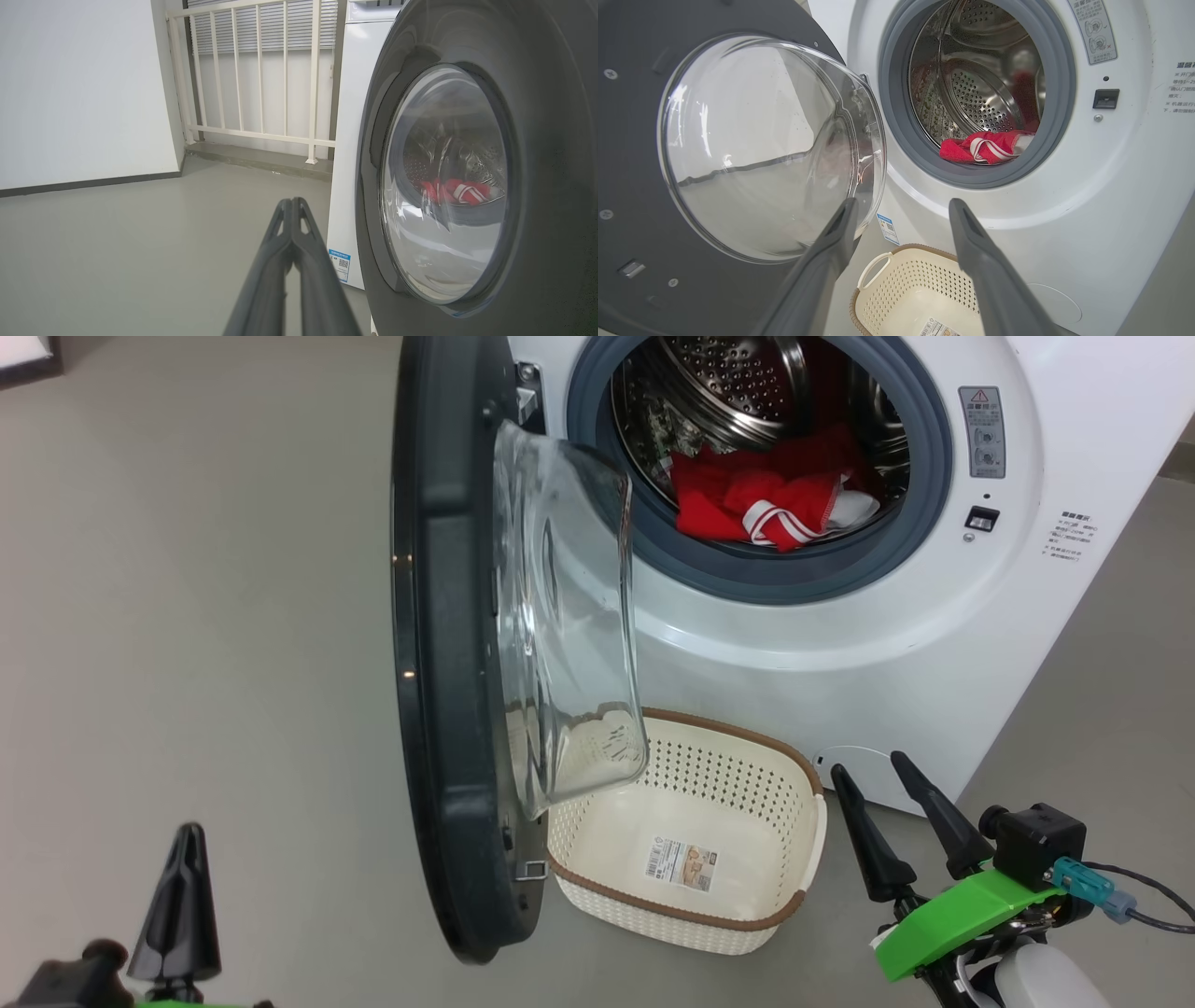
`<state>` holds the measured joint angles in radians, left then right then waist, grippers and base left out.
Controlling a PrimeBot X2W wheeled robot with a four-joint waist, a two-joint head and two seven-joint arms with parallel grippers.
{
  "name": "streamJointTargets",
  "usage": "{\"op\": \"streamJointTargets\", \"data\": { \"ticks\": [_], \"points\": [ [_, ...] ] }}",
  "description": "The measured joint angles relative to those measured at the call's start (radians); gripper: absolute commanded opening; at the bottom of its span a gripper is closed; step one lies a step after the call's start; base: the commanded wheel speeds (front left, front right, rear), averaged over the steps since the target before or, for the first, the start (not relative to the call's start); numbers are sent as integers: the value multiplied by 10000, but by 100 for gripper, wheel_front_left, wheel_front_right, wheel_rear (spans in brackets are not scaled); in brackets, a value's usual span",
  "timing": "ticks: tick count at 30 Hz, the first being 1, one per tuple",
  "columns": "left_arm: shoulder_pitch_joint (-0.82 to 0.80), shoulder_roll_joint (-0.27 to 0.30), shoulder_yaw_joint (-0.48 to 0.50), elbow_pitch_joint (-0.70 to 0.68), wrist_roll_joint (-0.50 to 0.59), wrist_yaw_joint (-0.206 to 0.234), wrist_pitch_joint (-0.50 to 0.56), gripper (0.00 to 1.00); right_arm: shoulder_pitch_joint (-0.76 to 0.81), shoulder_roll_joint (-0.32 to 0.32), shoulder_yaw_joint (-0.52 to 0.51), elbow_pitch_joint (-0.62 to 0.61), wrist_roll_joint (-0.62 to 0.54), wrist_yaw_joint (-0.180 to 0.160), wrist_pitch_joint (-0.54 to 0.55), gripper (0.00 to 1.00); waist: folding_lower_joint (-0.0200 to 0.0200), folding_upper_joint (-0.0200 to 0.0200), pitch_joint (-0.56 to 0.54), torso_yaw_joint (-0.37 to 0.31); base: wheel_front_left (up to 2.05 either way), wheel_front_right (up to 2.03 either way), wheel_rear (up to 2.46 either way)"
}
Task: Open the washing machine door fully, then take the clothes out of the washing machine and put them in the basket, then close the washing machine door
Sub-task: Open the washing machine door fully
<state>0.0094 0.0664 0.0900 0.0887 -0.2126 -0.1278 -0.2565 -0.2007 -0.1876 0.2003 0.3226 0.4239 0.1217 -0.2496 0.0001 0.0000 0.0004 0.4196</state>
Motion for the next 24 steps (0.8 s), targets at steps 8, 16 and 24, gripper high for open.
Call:
{"op": "streamJointTargets", "data": {
  "ticks": [8,16,24],
  "points": [
    [-625,130,-226,-556,2,0,0,0,0,36,-17,-23,21,0,0,100,-1,0,30,-76,0,0,0],
    [-1031,345,-577,-2148,6,0,-2,0,0,38,33,-19,19,0,-2,100,0,0,35,-261,0,0,0],
    [-1004,347,-1360,-3885,17,0,-4,0,0,50,36,-13,19,0,0,100,0,0,62,-369,0,0,0]
  ]
}}
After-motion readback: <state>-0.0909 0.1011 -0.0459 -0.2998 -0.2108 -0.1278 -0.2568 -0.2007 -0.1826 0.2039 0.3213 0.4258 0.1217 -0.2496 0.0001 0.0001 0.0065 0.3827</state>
